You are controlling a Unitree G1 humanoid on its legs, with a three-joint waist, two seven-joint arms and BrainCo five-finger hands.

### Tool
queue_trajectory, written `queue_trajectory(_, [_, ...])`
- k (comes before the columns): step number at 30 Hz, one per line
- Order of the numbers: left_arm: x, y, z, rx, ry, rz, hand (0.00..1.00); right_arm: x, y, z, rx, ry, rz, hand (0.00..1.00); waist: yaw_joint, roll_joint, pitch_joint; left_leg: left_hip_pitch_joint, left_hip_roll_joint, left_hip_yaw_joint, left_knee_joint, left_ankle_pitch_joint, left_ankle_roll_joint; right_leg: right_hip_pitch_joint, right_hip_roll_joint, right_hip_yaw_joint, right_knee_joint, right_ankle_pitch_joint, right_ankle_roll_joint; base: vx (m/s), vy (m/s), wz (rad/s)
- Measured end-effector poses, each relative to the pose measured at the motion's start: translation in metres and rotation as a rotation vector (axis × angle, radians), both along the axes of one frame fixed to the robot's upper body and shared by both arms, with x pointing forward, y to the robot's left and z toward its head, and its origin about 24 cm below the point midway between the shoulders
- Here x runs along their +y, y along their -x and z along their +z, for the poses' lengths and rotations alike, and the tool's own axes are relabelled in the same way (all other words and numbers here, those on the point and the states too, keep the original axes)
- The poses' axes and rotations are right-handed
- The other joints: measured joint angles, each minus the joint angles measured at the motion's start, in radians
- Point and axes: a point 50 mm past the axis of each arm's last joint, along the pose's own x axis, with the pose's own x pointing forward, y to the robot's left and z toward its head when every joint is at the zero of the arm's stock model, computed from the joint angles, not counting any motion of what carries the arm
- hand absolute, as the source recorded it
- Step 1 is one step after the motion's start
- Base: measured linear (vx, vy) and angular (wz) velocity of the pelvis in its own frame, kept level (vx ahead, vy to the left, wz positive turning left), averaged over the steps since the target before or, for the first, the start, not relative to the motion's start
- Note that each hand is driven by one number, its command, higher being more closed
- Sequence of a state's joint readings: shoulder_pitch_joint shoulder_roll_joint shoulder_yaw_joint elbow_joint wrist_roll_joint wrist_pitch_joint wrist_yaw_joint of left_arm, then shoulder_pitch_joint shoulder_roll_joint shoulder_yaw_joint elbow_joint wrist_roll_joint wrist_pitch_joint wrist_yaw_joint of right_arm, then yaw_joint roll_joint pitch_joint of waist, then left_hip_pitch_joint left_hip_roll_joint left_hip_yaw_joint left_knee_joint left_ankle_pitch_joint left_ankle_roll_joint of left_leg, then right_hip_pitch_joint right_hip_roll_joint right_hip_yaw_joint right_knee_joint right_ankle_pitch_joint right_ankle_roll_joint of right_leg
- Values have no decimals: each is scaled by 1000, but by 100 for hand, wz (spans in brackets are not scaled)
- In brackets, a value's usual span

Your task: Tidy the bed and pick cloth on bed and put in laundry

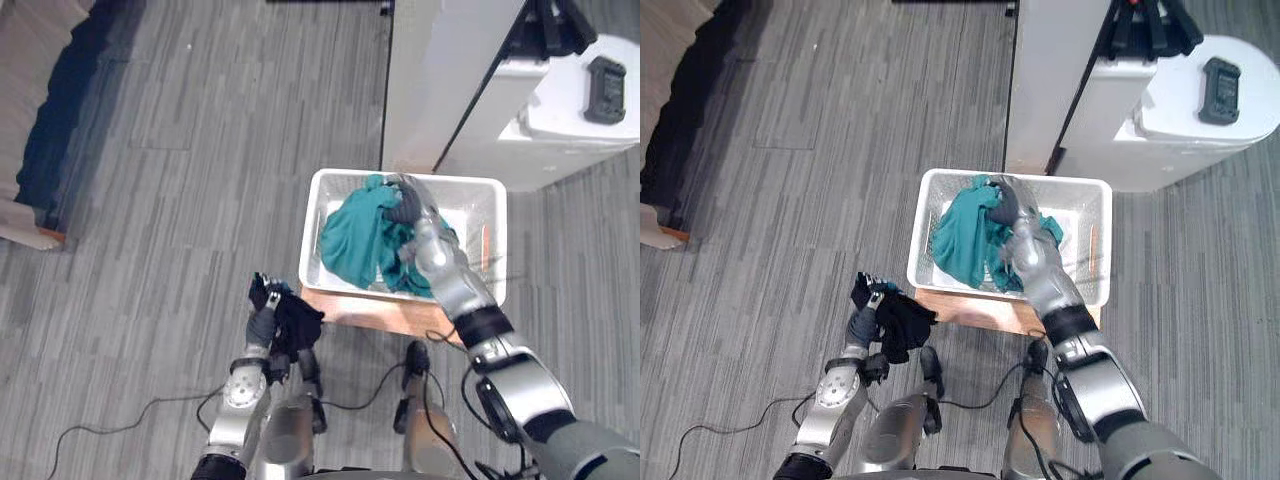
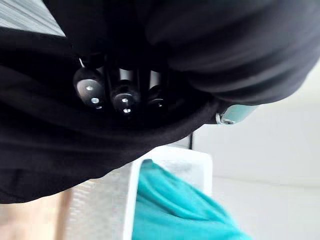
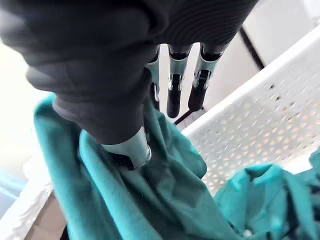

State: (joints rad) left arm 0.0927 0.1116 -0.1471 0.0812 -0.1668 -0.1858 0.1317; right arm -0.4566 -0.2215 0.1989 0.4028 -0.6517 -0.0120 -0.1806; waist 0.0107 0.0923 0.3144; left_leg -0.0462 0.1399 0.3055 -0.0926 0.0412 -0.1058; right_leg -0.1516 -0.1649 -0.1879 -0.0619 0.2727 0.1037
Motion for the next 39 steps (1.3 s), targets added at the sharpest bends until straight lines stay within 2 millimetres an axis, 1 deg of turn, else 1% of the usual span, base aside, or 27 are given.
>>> queue_trajectory(2, [2,-1,8,-36,-7,-3,100,-7,14,-17,37,32,-18,0,-11,-5,-9,32,5,7,-4,-1,0,45,6,3,-12,-7,1,15,13,-10])
queue_trajectory(3, [4,0,12,-52,-17,-4,100,-10,22,-29,66,59,-29,0,-23,-22,-36,45,2,11,-9,-3,0,57,3,6,-12,-37,4,0,0,0])
queue_trajectory(5, [7,2,17,-73,-28,-3,100,-16,33,-40,90,111,-45,0,-22,-50,-83,62,4,27,-9,-6,-5,61,5,25,-12,-79,12,33,-43,-16])
queue_trajectory(6, [7,2,20,-84,-25,-2,100,-19,37,-42,88,129,-55,0,-24,-53,-96,64,3,32,-9,-4,-6,67,10,27,-12,-85,12,22,-64,-15])
queue_trajectory(8, [3,1,29,-123,-9,-6,100,-28,41,-45,93,158,-89,0,-39,-52,-101,94,12,39,-9,-4,-9,93,19,24,-12,-97,16,-22,-55,-10])
queue_trajectory(10, [2,-1,43,-182,-4,-10,100,-40,51,-55,120,177,-136,0,-49,-53,-145,106,16,54,-10,-8,-15,99,23,25,-12,-117,11,-21,-40,-17])
queue_trajectory(11, [2,-3,46,-200,-3,-11,100,-43,54,-58,128,176,-148,0,-51,-50,-155,108,17,57,-10,-8,-15,99,24,25,-12,-118,11,-5,-33,-11])
queue_trajectory(13, [0,-14,61,-266,-2,-16,100,-53,64,-67,163,172,-186,0,-55,-47,-175,116,18,61,-10,-5,-17,103,26,28,-12,-118,11,-17,-38,-8])
queue_trajectory(15, [-2,-33,89,-379,5,12,100,-61,80,-82,225,168,-219,0,-64,-50,-185,132,18,72,-10,-3,-18,110,26,46,-12,-118,11,-36,-26,-13])
queue_trajectory(16, [-3,-38,95,-402,7,17,100,-62,85,-87,245,168,-228,0,-67,-52,-188,136,18,76,-10,-5,-21,112,25,53,-12,-118,11,-68,-22,-17])
queue_trajectory(18, [-7,-59,112,-459,6,39,100,-66,105,-104,323,153,-249,0,-95,-59,-203,144,17,90,-11,-6,-22,112,23,64,-12,-131,17,-53,-21,-16])
queue_trajectory(19, [-7,-64,115,-464,0,47,100,-67,110,-108,339,147,-253,0,-106,-62,-205,148,17,96,-11,-6,-22,111,24,72,-12,-135,12,-26,-10,-30])
queue_trajectory(20, [-6,-71,117,-461,-11,63,100,-67,119,-115,372,125,-263,0,-116,-69,-210,154,17,115,-11,-7,-23,102,27,91,-11,-135,12,-21,-2,-46])
queue_trajectory(21, [-5,-76,117,-451,-22,79,100,-68,127,-121,400,115,-272,0,-132,-75,-216,154,18,136,-12,-8,-24,88,28,115,-8,-133,9,-16,-1,-50])
queue_trajectory(22, [-4,-77,115,-445,-27,90,100,-69,131,-123,413,110,-276,0,-140,-78,-217,154,17,147,-12,-8,-25,80,30,125,-8,-131,9,-7,1,-55])
queue_trajectory(24, [-3,-81,105,-395,-49,110,100,-75,144,-130,454,92,-307,0,-169,-86,-219,155,16,187,-12,-11,-29,54,34,167,-7,-118,11,3,1,-54])
queue_trajectory(26, [-5,-86,98,-353,-71,117,100,-79,151,-134,474,81,-327,0,-175,-87,-218,150,15,208,-12,-12,-30,34,38,187,-8,-107,11,5,-16,-39])
queue_trajectory(27, [-5,-87,93,-333,-94,125,100,-80,153,-135,483,73,-332,0,-194,-86,-217,138,14,215,-11,-11,-29,19,39,191,-8,-103,11,5,-35,-22])
queue_trajectory(29, [-14,-90,85,-297,-112,101,100,-82,157,-137,494,61,-345,0,-212,-87,-212,126,14,214,-11,-8,-24,2,37,191,-8,-94,5,8,-17,-3])
queue_trajectory(31, [-27,-91,74,-242,-129,67,100,-82,158,-137,489,54,-354,0,-216,-91,-185,112,10,216,-11,-8,-24,-12,35,196,-8,-87,4,7,-10,-4])
queue_trajectory(33, [-36,-91,69,-224,-139,43,100,-82,158,-137,482,53,-361,0,-216,-92,-156,99,3,215,-11,-8,-25,-22,27,195,-7,-86,6,-13,4,2])
queue_trajectory(34, [-42,-91,63,-198,-139,24,100,-81,155,-135,473,49,-359,0,-216,-90,-135,80,-6,216,-11,-9,-26,-50,20,201,-7,-82,14,0,0,0])
queue_trajectory(35, [-42,-91,60,-186,-148,15,100,-80,153,-134,465,45,-359,0,-215,-90,-125,72,-9,217,-11,-7,-24,-61,18,206,-7,-78,15,0,14,-10])
queue_trajectory(36, [-42,-91,50,-140,-172,10,100,-76,146,-131,436,32,-360,0,-215,-90,-102,53,-16,218,-11,-5,-21,-83,12,217,-7,-69,16,6,9,-10])
queue_trajectory(37, [-42,-91,50,-138,-173,9,100,-76,146,-131,435,32,-361,0,-215,-90,-101,53,-17,218,-11,-5,-21,-84,12,217,-7,-69,17,-4,12,-7])
queue_trajectory(38, [-42,-91,39,-92,-195,-3,100,-73,139,-127,409,24,-362,0,-216,-90,-78,34,-22,219,-11,-5,-20,-99,6,218,-8,-66,20,0,0,0])
queue_trajectory(39, [-42,-91,32,-52,-205,-7,100,-71,135,-127,399,18,-367,0,-214,-90,-72,20,-23,217,-11,-4,-19,-115,5,218,-8,-65,21,4,11,5])
